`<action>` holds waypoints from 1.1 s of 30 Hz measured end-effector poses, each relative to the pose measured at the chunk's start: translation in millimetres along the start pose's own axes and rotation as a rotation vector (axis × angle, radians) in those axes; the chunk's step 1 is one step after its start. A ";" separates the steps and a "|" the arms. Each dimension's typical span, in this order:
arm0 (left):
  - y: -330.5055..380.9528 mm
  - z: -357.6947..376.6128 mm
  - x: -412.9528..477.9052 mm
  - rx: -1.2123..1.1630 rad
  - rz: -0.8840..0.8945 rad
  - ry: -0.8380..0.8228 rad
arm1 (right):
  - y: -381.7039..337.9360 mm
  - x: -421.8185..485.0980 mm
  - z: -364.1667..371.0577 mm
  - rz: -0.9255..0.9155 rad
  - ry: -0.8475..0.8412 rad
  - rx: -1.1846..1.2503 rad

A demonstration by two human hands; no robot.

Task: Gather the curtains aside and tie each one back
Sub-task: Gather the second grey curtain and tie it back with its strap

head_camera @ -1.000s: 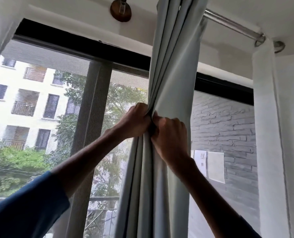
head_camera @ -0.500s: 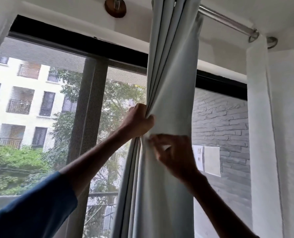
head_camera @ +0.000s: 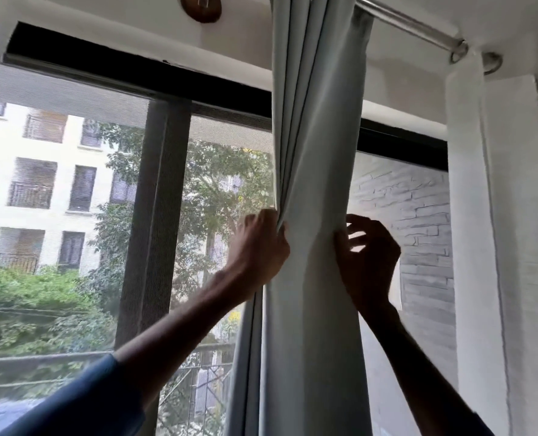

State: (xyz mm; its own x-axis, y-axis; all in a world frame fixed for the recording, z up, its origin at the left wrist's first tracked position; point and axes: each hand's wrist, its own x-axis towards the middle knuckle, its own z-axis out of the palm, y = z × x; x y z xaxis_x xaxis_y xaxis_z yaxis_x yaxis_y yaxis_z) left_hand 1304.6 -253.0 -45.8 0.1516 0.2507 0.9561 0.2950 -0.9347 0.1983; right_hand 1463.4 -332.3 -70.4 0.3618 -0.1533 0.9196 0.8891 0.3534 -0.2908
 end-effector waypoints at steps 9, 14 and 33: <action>11.7 5.2 1.7 0.018 0.021 -0.066 | -45.7 -59.9 5.5 -0.322 -0.133 -0.152; 25.6 0.6 2.9 -0.144 -0.084 -0.095 | -55.8 -80.5 -0.7 -0.356 -0.289 -0.084; 10.5 -13.1 5.9 -0.562 -0.182 -0.341 | 34.5 23.0 3.6 0.681 -0.880 0.871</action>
State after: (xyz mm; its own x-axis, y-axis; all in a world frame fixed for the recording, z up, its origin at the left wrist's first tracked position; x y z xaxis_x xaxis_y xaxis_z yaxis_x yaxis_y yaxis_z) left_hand 1296.3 -264.7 -35.3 0.4621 0.3952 0.7939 -0.1770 -0.8361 0.5192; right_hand 1501.3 -320.4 -58.4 0.0655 0.7789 0.6237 0.0414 0.6224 -0.7816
